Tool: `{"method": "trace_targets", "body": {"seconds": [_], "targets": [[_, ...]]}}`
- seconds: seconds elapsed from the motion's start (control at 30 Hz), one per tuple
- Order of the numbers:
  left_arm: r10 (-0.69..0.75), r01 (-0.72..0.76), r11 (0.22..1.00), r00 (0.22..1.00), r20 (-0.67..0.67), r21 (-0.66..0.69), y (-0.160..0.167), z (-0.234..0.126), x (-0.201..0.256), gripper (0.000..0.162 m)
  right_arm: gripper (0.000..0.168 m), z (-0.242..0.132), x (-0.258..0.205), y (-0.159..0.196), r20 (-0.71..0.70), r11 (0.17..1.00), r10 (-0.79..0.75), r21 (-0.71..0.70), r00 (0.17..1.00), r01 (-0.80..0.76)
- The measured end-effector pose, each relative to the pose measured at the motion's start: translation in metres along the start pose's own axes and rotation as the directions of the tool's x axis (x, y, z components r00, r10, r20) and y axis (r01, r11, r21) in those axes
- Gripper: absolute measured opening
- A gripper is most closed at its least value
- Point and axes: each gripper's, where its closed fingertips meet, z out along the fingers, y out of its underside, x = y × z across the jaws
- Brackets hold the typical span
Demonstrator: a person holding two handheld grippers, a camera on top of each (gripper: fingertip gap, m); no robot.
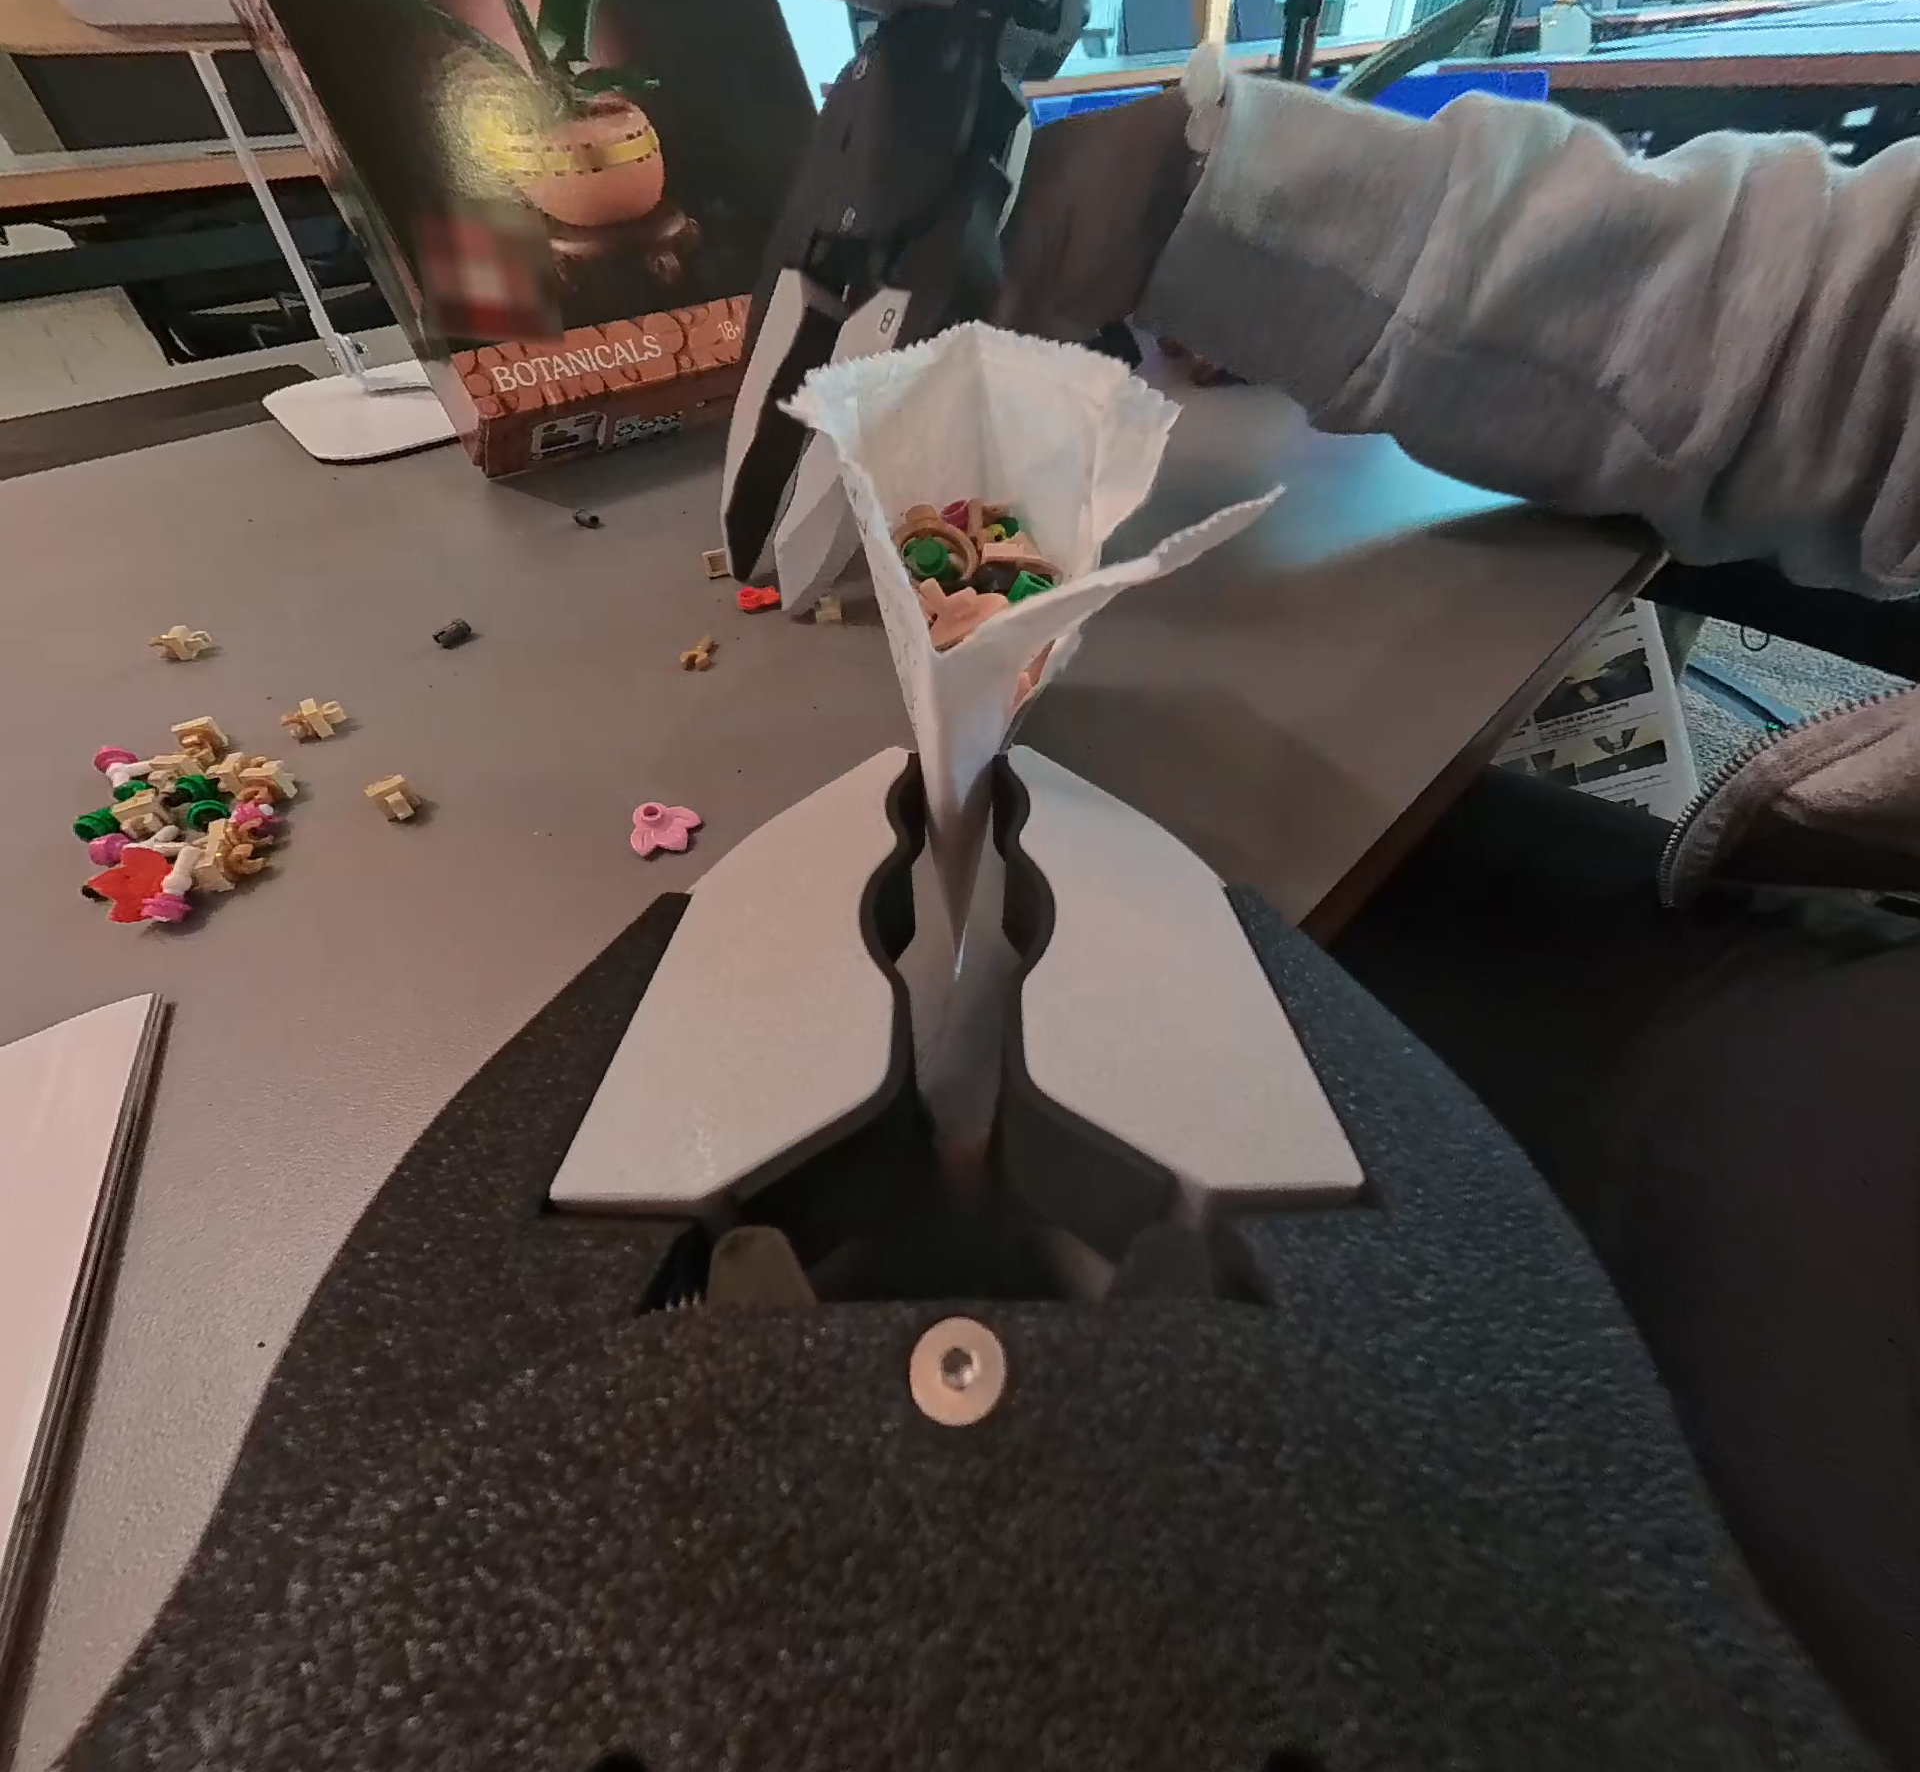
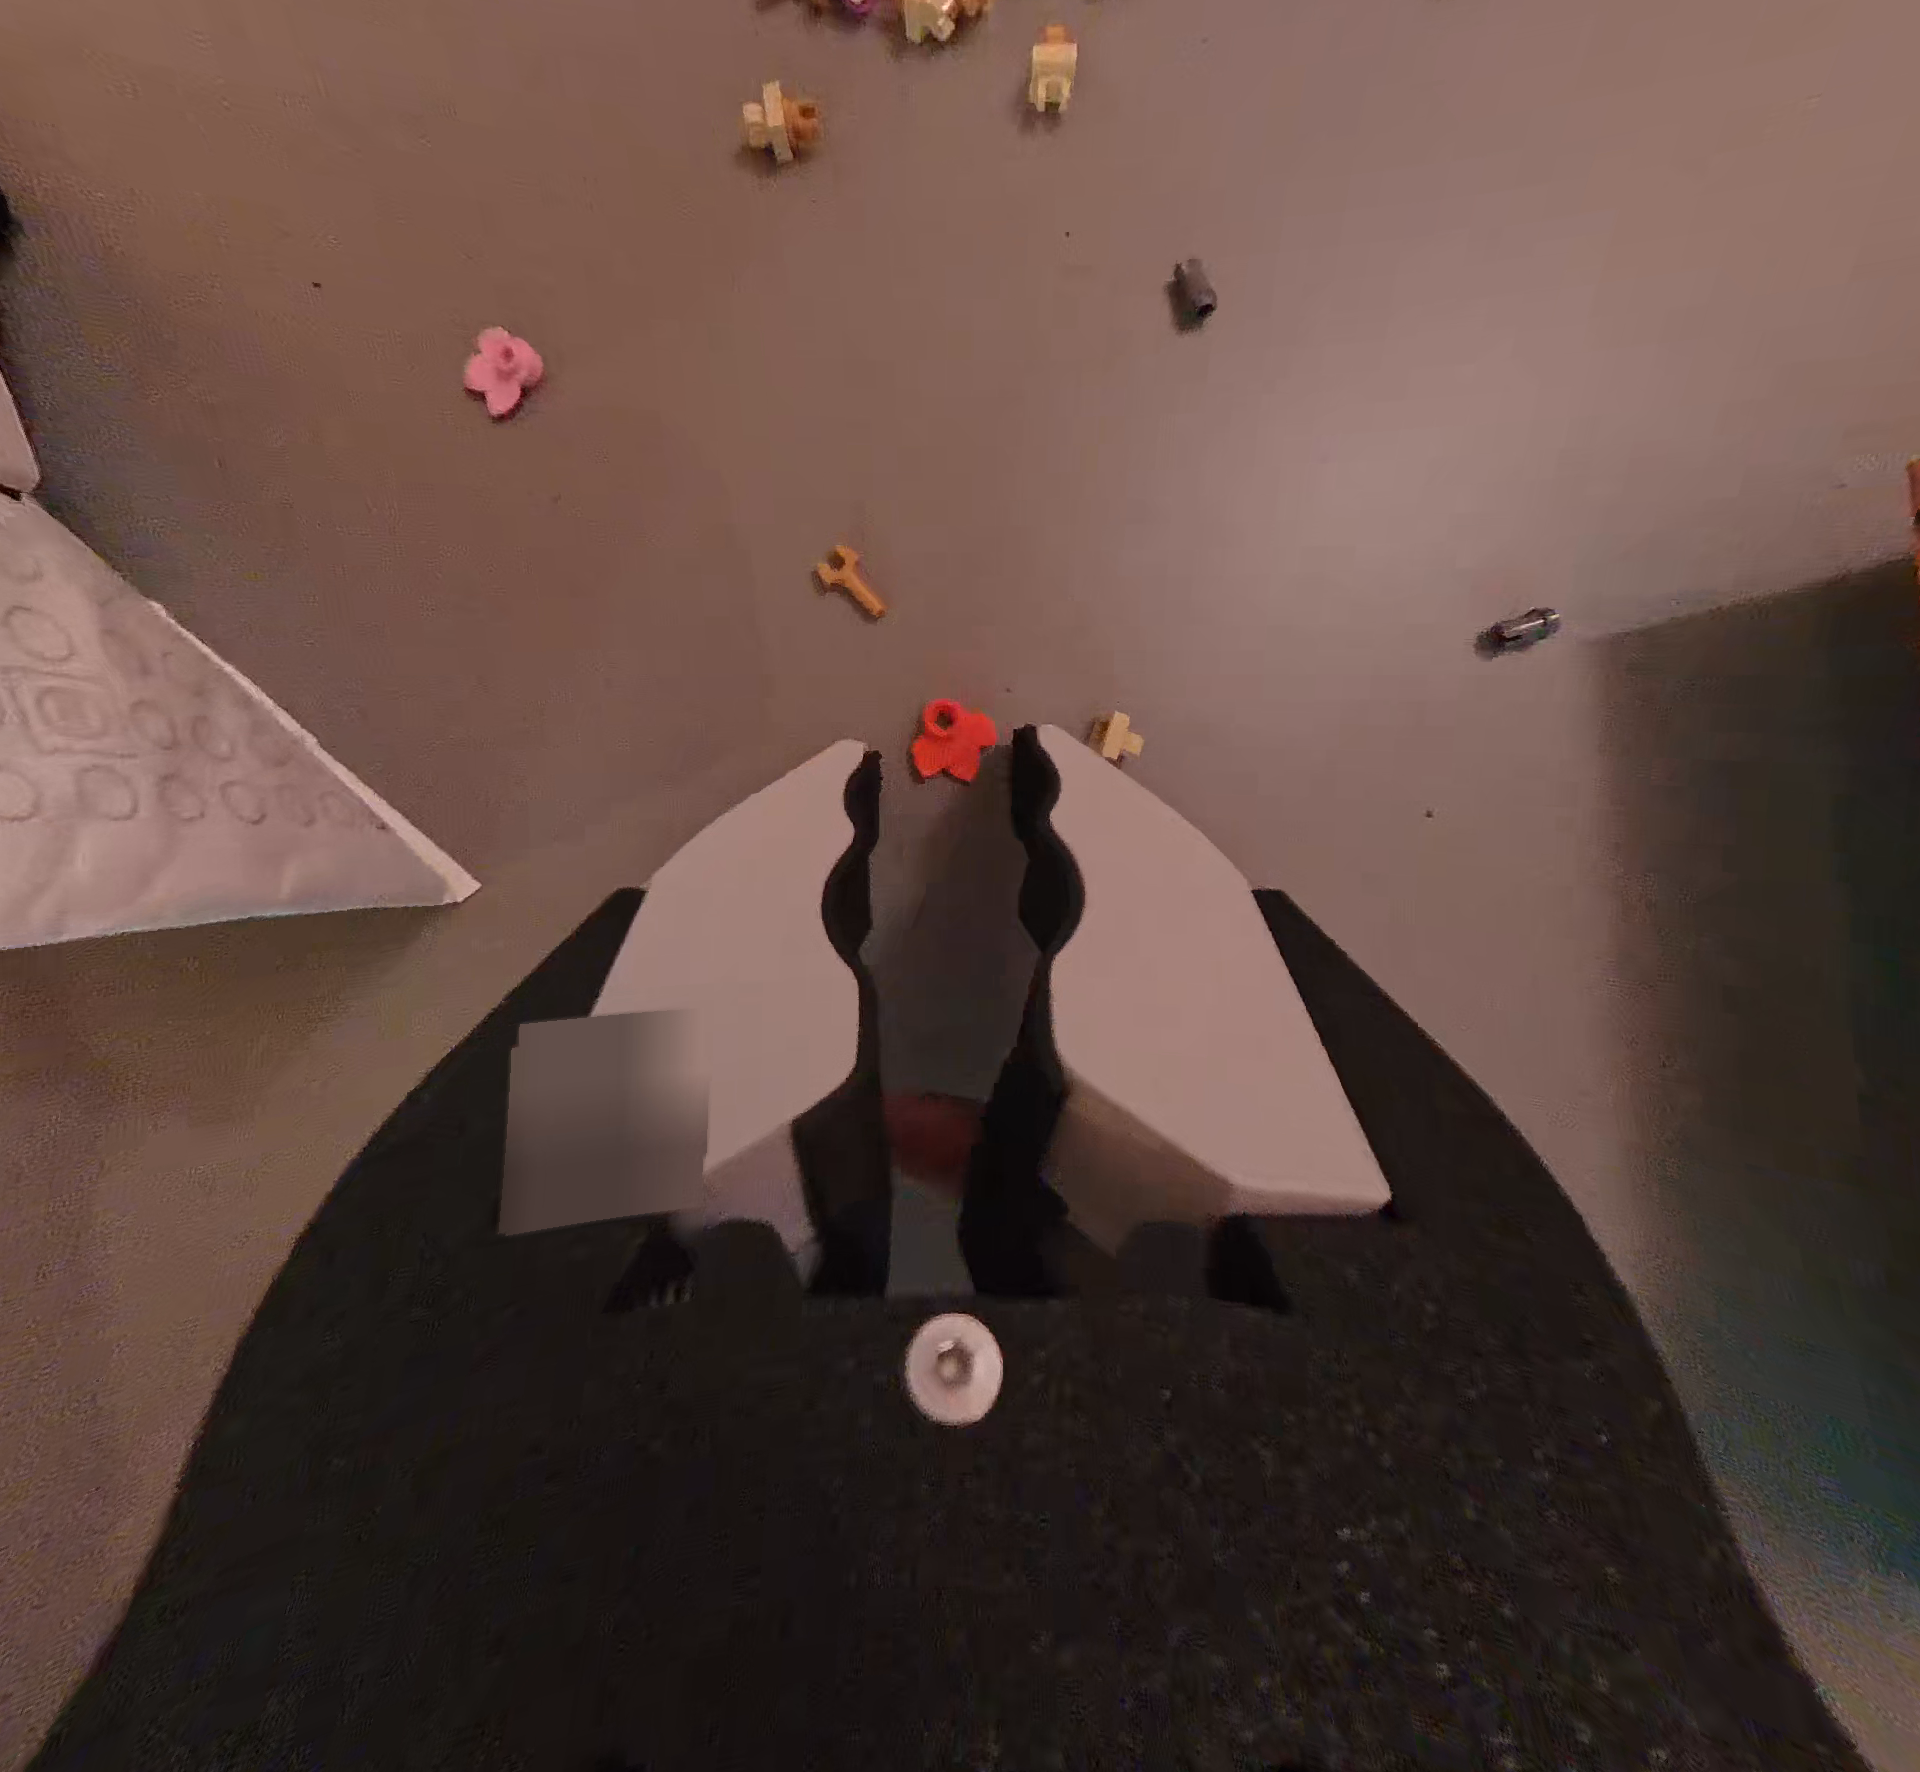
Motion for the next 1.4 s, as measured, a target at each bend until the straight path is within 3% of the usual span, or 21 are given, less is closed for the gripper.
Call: {"method": "trace_targets", "body": {"seconds": [0.33,0.43,0.57,0.63,0.83,0.97,1.03,1.13,1.23,1.4], "targets": [[0.002,-0.002,1.0,1.0,0.001,0.001,-0.001,0.0,0.001,0.011,0.014,0.002,0.002,-0.003,0.048,0.996,0.067,0.048,0.997,-0.069],[0.002,-0.002,1.0,1.0,0.001,0.001,-0.001,-0.001,0.0,0.012,0.014,-0.014,-0.005,-0.018,0.079,0.988,0.068,0.137,0.995,-0.078],[-0.001,0.001,1.0,1.0,0.001,0.001,0.0,0.0,0.0,0.011,0.014,-0.066,-0.059,-0.067,0.223,0.93,-0.043,0.366,0.974,-0.043],[-0.002,0.002,1.0,1.0,0.001,0.001,0.0,0.0,0.0,0.011,0.014,-0.081,-0.093,-0.077,0.287,0.916,-0.127,0.4,0.949,0.001],[0.007,-0.007,1.0,1.0,0.005,-0.001,0.0,0.0,0.001,0.012,0.03,-0.067,-0.112,-0.056,0.246,0.962,-0.167,0.252,0.955,0.103],[0.012,-0.012,1.0,1.0,0.005,-0.004,0.0,0.0,0.001,0.012,0.031,-0.076,-0.102,-0.058,0.222,0.952,-0.166,0.289,0.961,0.098],[0.011,-0.011,1.0,1.0,0.004,-0.003,0.0,-0.001,0.001,0.011,0.024,-0.081,-0.076,-0.058,0.128,0.942,-0.145,0.32,0.981,0.097],[0.011,-0.011,1.0,1.0,0.003,-0.003,0.0,0.0,0.0,0.011,0.021,-0.057,-0.033,-0.026,0.057,0.986,-0.016,0.166,0.998,0.006],[0.008,-0.008,1.0,1.0,0.002,-0.001,0.0,0.0,0.001,0.011,0.021,-0.027,-0.024,0.002,0.053,0.999,-0.012,0.04,0.999,0.01],[0.001,-0.001,1.0,1.0,0.001,0.0,-0.001,0.0,0.001,0.011,0.018,-0.01,-0.021,0.006,0.063,1.0,0.01,0.028,0.998,-0.012]]}}
